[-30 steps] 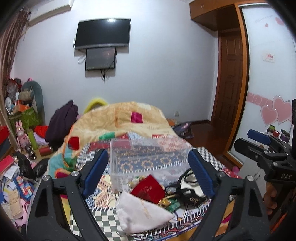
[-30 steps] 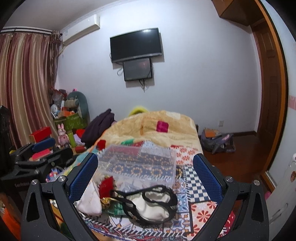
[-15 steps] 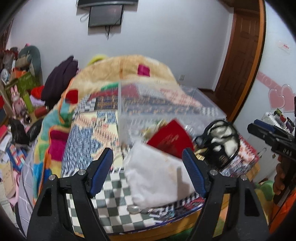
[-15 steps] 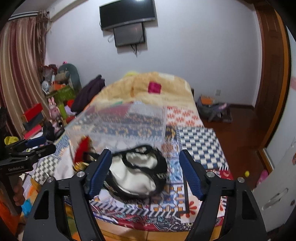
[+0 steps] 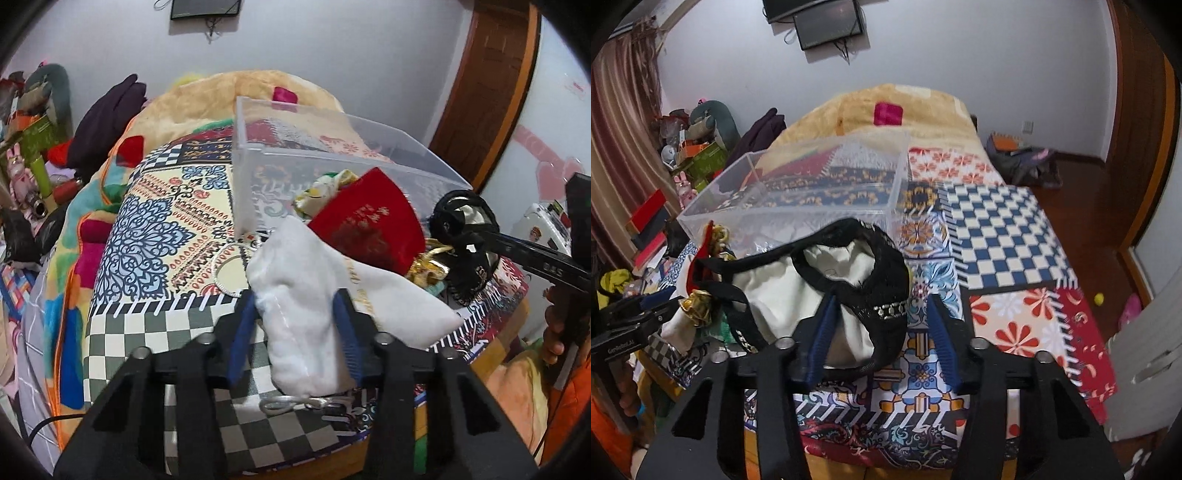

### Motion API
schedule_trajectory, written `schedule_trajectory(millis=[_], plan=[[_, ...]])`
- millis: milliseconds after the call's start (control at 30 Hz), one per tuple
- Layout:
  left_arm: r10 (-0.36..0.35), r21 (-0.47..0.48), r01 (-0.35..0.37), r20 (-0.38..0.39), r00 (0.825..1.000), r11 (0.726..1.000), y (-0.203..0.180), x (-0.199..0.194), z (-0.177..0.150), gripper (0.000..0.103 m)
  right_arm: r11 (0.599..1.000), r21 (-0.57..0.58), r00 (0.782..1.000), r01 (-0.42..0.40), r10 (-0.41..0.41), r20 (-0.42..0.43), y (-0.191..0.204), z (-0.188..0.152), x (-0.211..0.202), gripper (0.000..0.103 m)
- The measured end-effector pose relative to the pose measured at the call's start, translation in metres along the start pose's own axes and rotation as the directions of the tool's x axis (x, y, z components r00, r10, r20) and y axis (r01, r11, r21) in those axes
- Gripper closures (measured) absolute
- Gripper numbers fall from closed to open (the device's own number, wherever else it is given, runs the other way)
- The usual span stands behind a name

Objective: Organize soft objects
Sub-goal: 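Grasp white cloth bag with left tool while right tool grasps black eye mask, drop both into box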

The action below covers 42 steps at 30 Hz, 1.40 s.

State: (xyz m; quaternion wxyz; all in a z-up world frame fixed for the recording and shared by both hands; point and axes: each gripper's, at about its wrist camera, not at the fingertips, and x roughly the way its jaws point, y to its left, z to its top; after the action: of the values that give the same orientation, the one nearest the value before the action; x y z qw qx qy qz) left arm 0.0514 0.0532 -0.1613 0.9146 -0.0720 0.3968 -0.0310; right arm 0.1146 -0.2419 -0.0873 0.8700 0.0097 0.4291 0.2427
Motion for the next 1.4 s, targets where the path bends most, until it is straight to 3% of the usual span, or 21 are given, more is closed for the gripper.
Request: schedule_trajectory(millis=[33,133,533,867,1133,1267,1400], plan=[[-0.005,0.005,0.005,0.001,1.0,1.0,-0.002,-0.001,0.0,0.077,1.0,0.0,1.0,-0.003,0.003,0.0,0.001,0.0,0.001,0.074],[0.004,0.015,-0.004,0.01,1.0,1.0,-0.005,-0.005,0.001,0.093,1.0,-0.011,1.0,0.001,0.0,0.024,0.003,-0.001,-0.006,0.08],[-0.014,0.031,0.01,0.148,0.989,0.999,-0.01,-0.057,0.018,0.094,0.998,-0.061,0.985,-0.021,0.032,0.171,0.015,0.014,-0.046,0.087],[-0.019,0.042,0.007,0.29,0.957,0.999,-0.016,-0.087,0.062,0.094,0.996,-0.078,0.949,-0.05,0.071,0.308,0.026,0.04,-0.078,0.089],[0.03,0.042,-0.047,0.338,0.941,0.998,-0.018,-0.075,0.106,0.094,0.996,-0.078,0.911,-0.047,0.075,0.405,0.036,0.072,-0.079,0.089],[0.055,0.029,-0.068,0.327,0.943,0.997,-0.015,-0.054,0.125,0.094,0.996,-0.063,0.907,-0.055,0.077,0.415,0.039,0.087,-0.064,0.089],[0.101,0.02,-0.111,0.285,0.953,0.994,-0.012,-0.026,0.136,0.094,0.996,-0.058,0.916,-0.064,0.082,0.393,0.046,0.094,-0.044,0.089]])
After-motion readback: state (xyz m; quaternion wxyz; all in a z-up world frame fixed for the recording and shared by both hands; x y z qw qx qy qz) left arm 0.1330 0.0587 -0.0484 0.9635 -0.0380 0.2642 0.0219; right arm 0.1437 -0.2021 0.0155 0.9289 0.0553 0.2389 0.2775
